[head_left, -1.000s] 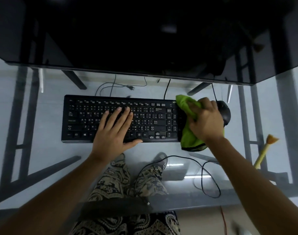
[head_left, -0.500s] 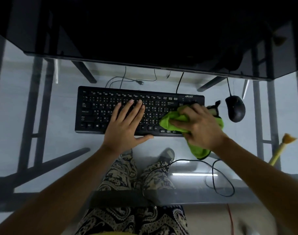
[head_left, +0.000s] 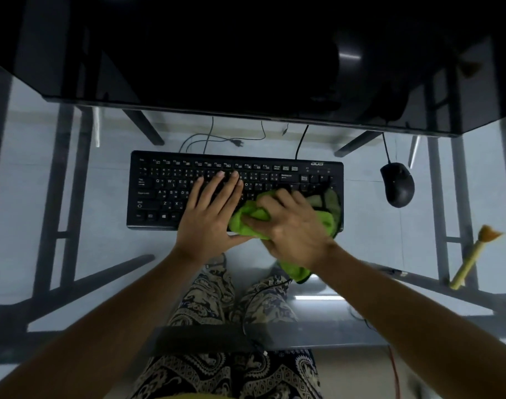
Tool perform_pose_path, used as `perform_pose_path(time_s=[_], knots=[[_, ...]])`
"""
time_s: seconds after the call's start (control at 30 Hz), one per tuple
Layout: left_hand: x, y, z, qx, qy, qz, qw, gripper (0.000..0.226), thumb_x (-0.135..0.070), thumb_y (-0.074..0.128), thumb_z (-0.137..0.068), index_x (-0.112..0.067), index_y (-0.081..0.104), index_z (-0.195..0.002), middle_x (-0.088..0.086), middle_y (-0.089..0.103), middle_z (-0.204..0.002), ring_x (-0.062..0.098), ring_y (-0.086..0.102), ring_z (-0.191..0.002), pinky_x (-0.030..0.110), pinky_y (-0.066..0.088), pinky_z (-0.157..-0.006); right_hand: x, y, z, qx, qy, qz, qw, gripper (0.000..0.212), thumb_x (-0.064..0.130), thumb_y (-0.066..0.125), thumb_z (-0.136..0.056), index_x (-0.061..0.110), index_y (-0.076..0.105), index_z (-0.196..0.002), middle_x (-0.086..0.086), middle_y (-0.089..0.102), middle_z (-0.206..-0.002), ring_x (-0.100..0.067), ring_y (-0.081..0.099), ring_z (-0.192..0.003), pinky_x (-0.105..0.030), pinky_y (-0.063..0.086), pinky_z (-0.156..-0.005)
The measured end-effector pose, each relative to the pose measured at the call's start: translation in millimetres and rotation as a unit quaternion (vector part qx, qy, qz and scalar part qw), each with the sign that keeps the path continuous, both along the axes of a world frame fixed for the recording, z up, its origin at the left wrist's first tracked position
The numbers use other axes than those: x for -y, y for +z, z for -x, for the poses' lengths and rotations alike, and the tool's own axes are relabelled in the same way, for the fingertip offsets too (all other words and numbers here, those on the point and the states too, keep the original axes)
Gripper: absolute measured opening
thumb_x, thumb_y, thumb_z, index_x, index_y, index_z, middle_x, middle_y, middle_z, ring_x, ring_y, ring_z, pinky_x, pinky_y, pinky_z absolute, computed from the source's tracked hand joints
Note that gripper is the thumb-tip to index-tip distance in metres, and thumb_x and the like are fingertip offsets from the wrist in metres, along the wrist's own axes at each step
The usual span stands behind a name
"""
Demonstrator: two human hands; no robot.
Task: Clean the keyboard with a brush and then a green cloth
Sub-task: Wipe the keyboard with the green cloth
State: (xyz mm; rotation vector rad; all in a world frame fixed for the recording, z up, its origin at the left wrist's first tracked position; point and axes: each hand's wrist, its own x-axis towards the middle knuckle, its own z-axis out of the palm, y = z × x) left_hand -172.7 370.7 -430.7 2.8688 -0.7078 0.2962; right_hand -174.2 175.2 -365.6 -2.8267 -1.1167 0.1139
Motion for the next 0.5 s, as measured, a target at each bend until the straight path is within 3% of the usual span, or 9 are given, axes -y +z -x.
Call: perform_pose_path(time_s=[0.13, 0.27, 0.37, 0.5], knots=[[-1, -3, 2, 0.000, 0.001, 0.007, 1.000, 0.082, -0.069, 0.040, -0.088, -0.004, 0.052, -0.135, 0.011, 0.045, -0.146, 0.031, 0.041, -0.136, 0.056, 0.028, -0.111, -20, -2, 7, 0.013, 0.000, -0.005, 1.000, 0.030, 0.017, 0.064, -0.075, 0.028, 0.070, -0.103, -0.003, 0.058, -0.105, -0.027, 0.044, -0.094, -0.040, 0.037, -0.076], [-7, -3, 0, -0.001, -0.006, -0.015, 1.000, 0.092, -0.076, 0.044, -0.082, -0.005, 0.044, -0.141, 0.010, 0.039, -0.151, 0.031, 0.036, -0.139, 0.056, 0.027, -0.112, 38, -3, -5, -0.007, 0.011, 0.014, 1.000, 0.047, 0.019, 0.073, -0.068, 0.030, 0.068, -0.113, -0.003, 0.059, -0.108, -0.025, 0.047, -0.096, -0.038, 0.043, -0.075], [-5, -1, 2, 0.001, -0.007, -0.015, 1.000, 0.092, -0.077, 0.045, -0.082, -0.007, 0.044, -0.142, 0.009, 0.038, -0.151, 0.031, 0.034, -0.140, 0.057, 0.028, -0.111, 73, 6, -14, -0.018, -0.085, -0.005, 0.996, 0.050, 0.021, 0.080, -0.064, 0.029, 0.071, -0.112, -0.007, 0.063, -0.104, -0.029, 0.055, -0.088, -0.030, 0.043, -0.071], [-3, -1, 2, 0.000, 0.001, -0.030, 1.000, 0.095, -0.078, 0.047, -0.080, -0.007, 0.043, -0.143, 0.010, 0.038, -0.152, 0.033, 0.032, -0.141, 0.060, 0.027, -0.110, 34, 4, -28, 0.002, -0.276, -0.036, 0.961, 0.043, 0.022, 0.077, -0.073, 0.024, 0.070, -0.115, -0.012, 0.061, -0.103, -0.035, 0.055, -0.090, -0.041, 0.053, -0.074]])
